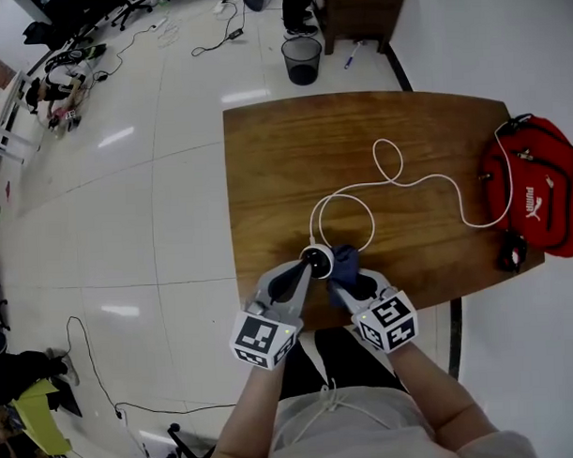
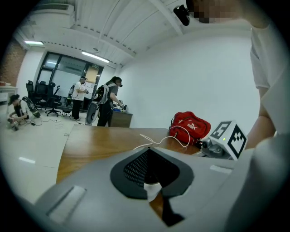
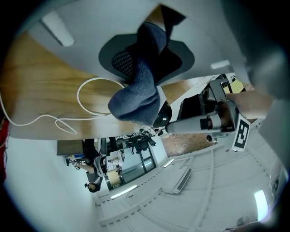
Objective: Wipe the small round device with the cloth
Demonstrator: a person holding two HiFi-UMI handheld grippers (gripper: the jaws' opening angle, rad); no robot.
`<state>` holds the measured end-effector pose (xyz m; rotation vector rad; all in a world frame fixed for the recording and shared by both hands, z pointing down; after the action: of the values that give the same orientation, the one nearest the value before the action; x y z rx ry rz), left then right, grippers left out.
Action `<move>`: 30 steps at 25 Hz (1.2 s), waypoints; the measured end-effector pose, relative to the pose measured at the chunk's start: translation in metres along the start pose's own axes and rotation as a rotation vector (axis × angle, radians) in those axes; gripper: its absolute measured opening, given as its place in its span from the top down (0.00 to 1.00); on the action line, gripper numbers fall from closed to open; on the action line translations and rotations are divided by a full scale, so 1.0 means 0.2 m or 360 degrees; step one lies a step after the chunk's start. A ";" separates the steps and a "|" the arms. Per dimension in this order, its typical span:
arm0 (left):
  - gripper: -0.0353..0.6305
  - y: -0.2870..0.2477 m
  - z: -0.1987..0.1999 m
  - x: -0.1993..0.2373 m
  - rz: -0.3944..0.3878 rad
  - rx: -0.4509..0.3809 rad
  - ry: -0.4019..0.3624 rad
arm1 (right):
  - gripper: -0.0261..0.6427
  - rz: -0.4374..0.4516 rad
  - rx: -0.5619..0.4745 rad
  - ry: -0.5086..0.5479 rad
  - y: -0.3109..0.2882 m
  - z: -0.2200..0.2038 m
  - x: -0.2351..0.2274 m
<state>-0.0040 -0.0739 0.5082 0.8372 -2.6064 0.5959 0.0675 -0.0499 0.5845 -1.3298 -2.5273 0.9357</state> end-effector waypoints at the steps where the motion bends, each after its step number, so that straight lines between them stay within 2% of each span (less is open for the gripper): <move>1: 0.94 0.00 0.00 0.00 -0.0015 -0.0010 0.0019 | 0.80 0.0012 0.0020 -0.0014 -0.02 -0.02 0.00; 9: 0.94 -0.01 -0.01 0.02 -0.0091 -0.0003 0.0075 | 0.80 0.0081 0.0146 -0.0153 -0.05 -0.07 -0.03; 14: 0.94 0.00 -0.01 0.02 -0.0088 0.0047 0.0104 | 0.80 -0.0031 -0.0025 -0.0011 0.10 0.20 -0.13; 19: 0.94 -0.01 -0.02 0.02 -0.0082 0.0128 0.0003 | 0.80 0.0016 -0.0174 0.0154 0.09 0.50 -0.14; 22: 0.94 -0.01 -0.02 0.01 -0.0082 0.0153 -0.0015 | 0.80 0.0059 -0.0168 0.0197 0.02 0.53 -0.11; 30: 0.94 -0.01 -0.02 0.00 -0.0141 0.0162 -0.0003 | 0.80 0.0114 -0.0142 0.0088 -0.08 0.49 -0.18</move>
<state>-0.0025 -0.0736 0.5132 0.9797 -2.5435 0.7077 0.0396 -0.1306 0.5213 -1.4592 -2.5223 0.7958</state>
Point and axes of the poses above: the fingertips, and each gripper's own axes: y backward along the fingers, x to its left, z out of its top, the point moved 1 cm from there along y, backward along the fingers, and after that the axes turned 11 degrees about y, right-handed, at the moved point
